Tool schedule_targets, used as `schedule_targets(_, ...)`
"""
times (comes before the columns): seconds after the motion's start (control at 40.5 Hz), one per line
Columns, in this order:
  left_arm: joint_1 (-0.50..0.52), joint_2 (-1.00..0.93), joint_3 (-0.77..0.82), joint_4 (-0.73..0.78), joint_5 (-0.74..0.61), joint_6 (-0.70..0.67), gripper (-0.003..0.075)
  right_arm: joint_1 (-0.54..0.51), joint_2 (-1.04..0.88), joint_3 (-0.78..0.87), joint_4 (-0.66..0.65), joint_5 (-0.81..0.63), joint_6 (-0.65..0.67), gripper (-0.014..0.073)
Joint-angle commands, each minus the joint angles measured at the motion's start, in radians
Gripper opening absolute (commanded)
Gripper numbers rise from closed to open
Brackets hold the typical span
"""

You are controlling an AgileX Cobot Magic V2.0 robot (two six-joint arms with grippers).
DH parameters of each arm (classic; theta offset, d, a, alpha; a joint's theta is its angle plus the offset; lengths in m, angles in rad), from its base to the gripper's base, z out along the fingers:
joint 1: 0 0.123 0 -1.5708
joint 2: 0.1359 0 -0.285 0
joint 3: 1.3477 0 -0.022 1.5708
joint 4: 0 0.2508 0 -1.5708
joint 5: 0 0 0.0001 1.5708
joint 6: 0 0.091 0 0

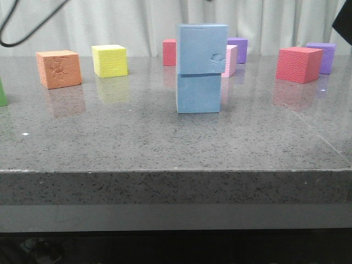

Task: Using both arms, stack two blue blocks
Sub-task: 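Raise the left gripper away from the stack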

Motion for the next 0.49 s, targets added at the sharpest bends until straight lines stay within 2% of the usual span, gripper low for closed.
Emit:
schedule_targets(0.0, 0.004, -0.121, -0.034, 0.054, -0.030, -0.214, 0.0601, -0.002, -0.011, -0.024, -0.003, -0.049, 0.001, 0.0643)
schedule_targets(0.197, -0.003, -0.255, 0.010, 0.064, 0.004, -0.278, 0.0601, -0.002, -0.011, -0.024, -0.003, -0.049, 0.001, 0.0643)
schedule_targets(0.321, -0.004, -0.380, 0.174, 0.067, -0.046, -0.286, 0.0594, -0.002, -0.011, -0.024, -0.003, -0.049, 0.001, 0.0643)
schedule_targets(0.469, -0.002, -0.560, 0.423, 0.074, -0.173, -0.296, 0.0560, -0.002, -0.011, -0.024, -0.002, -0.049, 0.001, 0.0643)
